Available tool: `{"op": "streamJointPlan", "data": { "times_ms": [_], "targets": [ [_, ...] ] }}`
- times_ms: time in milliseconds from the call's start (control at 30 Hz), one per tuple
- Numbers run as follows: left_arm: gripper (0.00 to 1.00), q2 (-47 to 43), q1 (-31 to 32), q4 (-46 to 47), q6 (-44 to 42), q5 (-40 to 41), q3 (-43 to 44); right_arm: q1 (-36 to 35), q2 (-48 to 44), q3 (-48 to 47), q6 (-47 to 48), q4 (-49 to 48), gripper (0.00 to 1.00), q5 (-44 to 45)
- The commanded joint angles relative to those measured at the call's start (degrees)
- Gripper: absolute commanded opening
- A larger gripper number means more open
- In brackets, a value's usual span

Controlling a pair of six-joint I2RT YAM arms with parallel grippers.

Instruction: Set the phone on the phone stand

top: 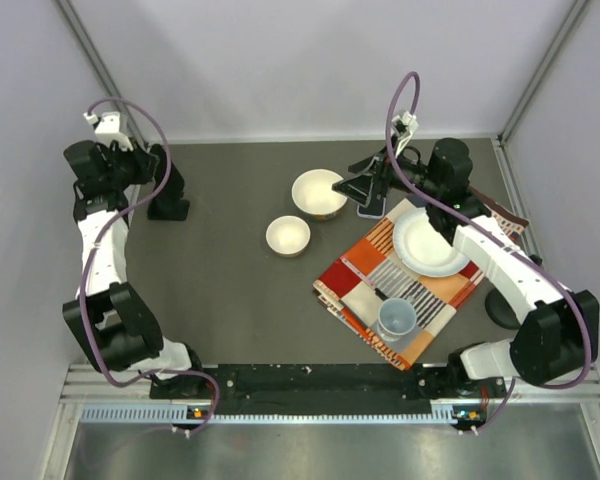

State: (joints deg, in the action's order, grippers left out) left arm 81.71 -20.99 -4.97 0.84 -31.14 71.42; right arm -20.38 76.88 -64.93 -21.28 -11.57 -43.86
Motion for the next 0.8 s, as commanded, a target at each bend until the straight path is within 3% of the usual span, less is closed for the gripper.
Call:
{"op": "streamJointPlan", "data": {
  "times_ms": [0, 133, 433, 767],
  "targets": [
    [0.00, 1.34, -1.85, 11.53, -1.03, -3.41, 3.74, 1.57, 0.55, -0.20, -1.13, -5.12, 0.99, -1.93],
    [0.00, 2.39, -3.09, 18.40, 1.70, -5.07, 0.92, 2.63, 0.20, 0.59, -1.31, -5.91, 0.99, -2.11],
    [0.00, 5.74, -3.35, 17.10, -0.14, -3.41, 2.94, 3.59, 0.81, 1.12, -2.54, -7.94, 0.99, -2.81],
    [0.00, 8.90, -4.05, 22.38, 1.45, -4.72, 0.65, 3.77, 1.34, 1.38, -2.45, -8.55, 0.99, -2.90]
  ]
}}
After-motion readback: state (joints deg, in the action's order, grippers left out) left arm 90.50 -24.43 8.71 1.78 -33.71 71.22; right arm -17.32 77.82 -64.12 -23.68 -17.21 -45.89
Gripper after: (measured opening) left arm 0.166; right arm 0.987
